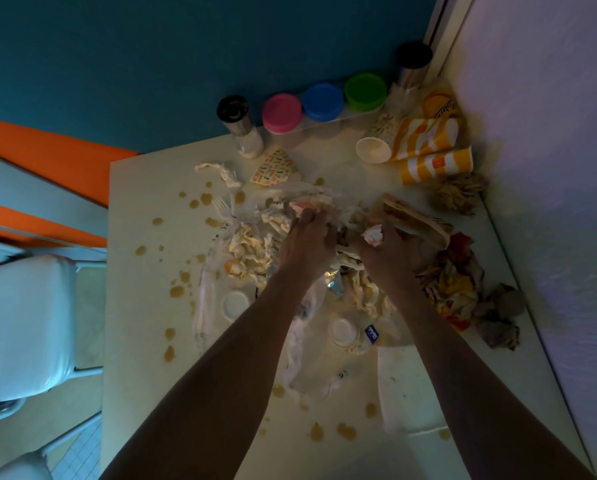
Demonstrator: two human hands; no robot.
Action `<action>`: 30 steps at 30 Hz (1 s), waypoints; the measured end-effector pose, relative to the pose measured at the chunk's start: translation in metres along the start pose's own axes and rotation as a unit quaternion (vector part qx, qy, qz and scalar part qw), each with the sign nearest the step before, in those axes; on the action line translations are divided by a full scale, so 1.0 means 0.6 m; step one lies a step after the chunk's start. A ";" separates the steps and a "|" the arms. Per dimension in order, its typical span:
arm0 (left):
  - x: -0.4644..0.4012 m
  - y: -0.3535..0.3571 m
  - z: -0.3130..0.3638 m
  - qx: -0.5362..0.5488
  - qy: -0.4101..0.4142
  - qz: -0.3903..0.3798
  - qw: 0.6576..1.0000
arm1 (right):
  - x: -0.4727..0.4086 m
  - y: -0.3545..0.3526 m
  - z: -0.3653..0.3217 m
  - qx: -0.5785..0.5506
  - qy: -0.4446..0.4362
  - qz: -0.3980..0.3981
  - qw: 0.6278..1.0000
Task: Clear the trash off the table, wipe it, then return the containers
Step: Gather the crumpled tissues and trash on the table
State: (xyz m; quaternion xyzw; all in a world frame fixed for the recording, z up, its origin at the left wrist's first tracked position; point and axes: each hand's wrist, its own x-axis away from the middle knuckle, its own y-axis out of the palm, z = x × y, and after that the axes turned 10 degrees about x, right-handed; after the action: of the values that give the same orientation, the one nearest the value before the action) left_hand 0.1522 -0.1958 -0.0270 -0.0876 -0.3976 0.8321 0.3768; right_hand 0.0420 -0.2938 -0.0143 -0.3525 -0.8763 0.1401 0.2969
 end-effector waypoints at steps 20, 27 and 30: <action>0.249 -0.046 -0.054 0.028 0.015 0.072 0.997 | 0.046 -0.022 -0.013 0.164 -0.008 0.046 0.985; 0.382 0.020 -0.078 -0.095 0.011 -0.066 0.993 | 0.096 -0.035 -0.024 0.232 -0.039 0.045 0.971; 0.395 0.032 -0.090 -0.124 -0.020 -0.112 0.986 | 0.112 -0.040 -0.026 0.183 -0.025 0.046 0.982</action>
State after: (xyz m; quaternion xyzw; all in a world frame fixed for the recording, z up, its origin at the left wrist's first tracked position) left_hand -0.0004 -0.0064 -0.0408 -0.0720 -0.5126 0.7306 0.4453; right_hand 0.0003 -0.2635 0.0371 -0.3286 -0.8258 0.3202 0.3279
